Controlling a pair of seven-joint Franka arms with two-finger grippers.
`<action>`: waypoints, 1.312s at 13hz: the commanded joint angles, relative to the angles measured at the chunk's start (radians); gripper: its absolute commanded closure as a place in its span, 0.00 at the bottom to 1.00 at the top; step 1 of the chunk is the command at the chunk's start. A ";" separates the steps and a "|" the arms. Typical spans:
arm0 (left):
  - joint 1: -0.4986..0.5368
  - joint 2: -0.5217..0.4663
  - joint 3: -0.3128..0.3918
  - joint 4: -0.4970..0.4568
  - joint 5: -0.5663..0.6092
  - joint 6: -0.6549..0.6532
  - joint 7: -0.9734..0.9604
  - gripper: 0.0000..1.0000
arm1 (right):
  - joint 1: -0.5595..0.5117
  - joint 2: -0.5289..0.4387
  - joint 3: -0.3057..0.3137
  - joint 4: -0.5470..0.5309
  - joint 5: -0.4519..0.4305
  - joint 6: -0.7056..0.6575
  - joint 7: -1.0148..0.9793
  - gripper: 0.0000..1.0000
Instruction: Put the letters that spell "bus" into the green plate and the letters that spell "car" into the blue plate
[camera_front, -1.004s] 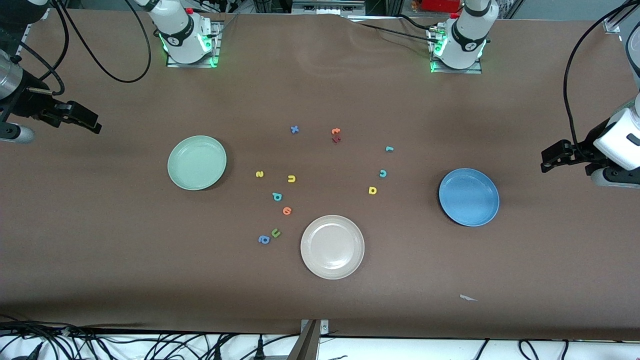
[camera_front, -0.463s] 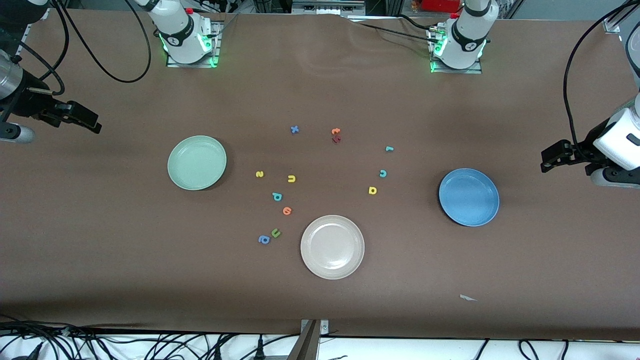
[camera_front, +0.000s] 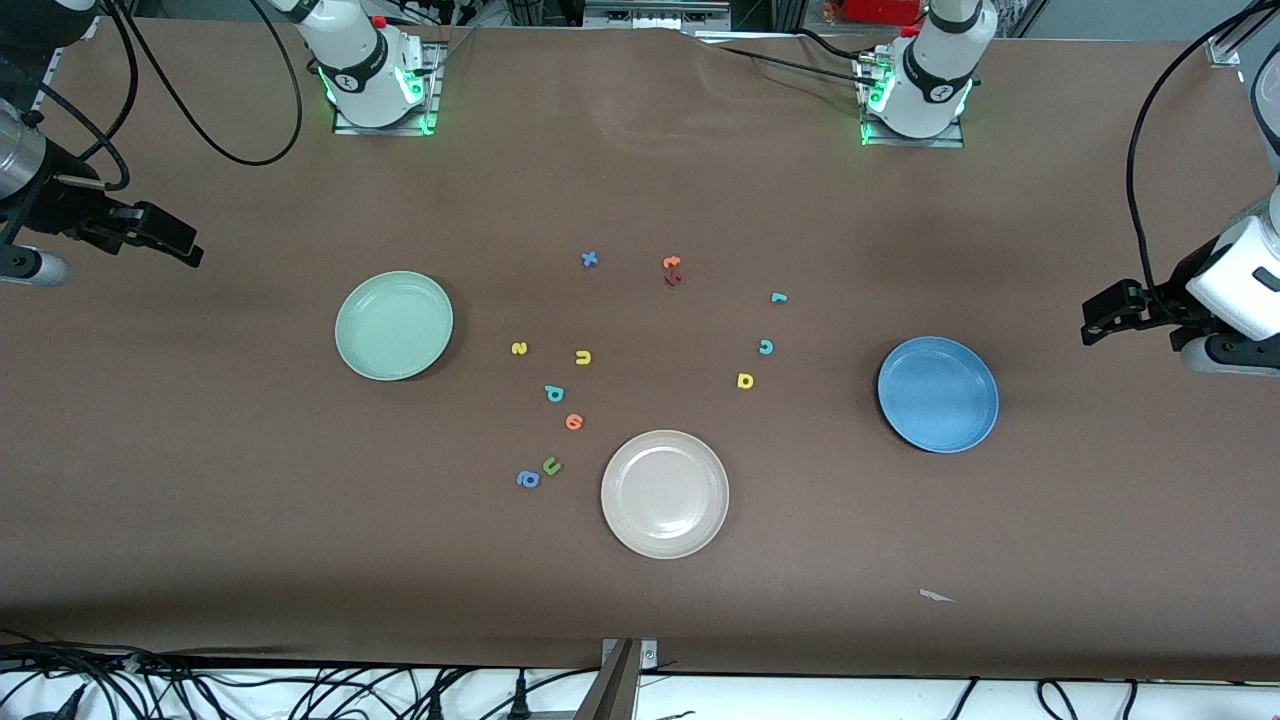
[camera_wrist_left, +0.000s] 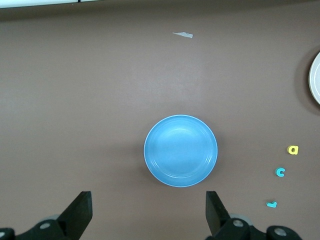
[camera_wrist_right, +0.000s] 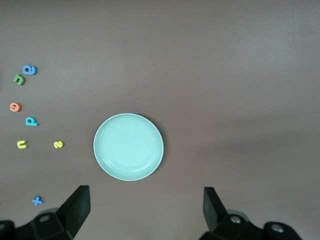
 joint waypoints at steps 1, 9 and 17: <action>0.001 -0.012 0.002 -0.011 -0.020 0.011 0.026 0.00 | 0.002 -0.019 0.000 -0.011 -0.001 -0.007 0.006 0.00; 0.001 -0.010 0.002 -0.011 -0.020 0.011 0.026 0.00 | 0.002 -0.020 0.000 -0.011 -0.001 -0.007 0.006 0.00; -0.013 0.003 -0.002 -0.017 -0.022 0.017 0.017 0.00 | 0.092 0.044 0.003 -0.026 -0.009 -0.007 0.008 0.00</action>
